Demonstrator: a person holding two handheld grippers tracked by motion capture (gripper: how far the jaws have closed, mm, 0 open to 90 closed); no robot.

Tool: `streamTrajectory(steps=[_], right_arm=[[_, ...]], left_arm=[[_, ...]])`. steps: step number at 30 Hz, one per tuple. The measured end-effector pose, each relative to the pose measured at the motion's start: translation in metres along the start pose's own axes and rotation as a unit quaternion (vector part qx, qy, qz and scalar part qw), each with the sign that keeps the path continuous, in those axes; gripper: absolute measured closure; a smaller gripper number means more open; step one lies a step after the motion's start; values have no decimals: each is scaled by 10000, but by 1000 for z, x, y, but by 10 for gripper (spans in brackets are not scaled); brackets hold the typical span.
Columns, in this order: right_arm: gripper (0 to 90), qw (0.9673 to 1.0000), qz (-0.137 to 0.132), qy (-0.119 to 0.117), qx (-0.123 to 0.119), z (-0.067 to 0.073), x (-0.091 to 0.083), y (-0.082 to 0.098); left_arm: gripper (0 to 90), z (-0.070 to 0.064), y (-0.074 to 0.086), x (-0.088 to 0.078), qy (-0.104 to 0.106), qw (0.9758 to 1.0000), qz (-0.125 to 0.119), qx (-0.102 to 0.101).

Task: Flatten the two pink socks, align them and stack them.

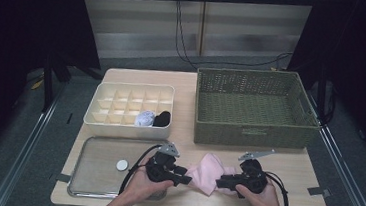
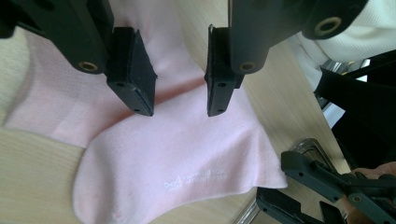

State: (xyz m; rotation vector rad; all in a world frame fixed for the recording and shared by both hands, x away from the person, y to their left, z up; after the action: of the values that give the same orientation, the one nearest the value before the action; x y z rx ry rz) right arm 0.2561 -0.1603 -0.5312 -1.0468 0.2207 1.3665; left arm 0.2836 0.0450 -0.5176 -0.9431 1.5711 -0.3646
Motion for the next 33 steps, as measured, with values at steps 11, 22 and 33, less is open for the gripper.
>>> streamTrajectory(steps=[11,22,33], right_arm=[[627,9999,112,30,-21,-1,8,-1],[606,9995,-310,-78,-63,4,-13,-8],[596,9982,-538,-217,-145,16,-35,9]], left_arm=[[863,-9,-3,7,263,9990,89,347],[890,-3,-26,-5,451,9977,-500,-95],[889,1,-40,-8,359,9960,-769,-270]])
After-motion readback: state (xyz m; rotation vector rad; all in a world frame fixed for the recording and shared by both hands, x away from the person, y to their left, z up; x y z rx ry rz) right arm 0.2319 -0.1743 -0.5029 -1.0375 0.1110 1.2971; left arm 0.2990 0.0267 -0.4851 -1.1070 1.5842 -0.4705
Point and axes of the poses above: each handheld gripper's, and its own axes: x roughly forward along the jaws, y roughly out of its underside, z roughly to its left, the point moved 6 cm from there along x, roughly forward along the jaws, and after that the axes turned 8 degrees about x, right-handed, at the moved point
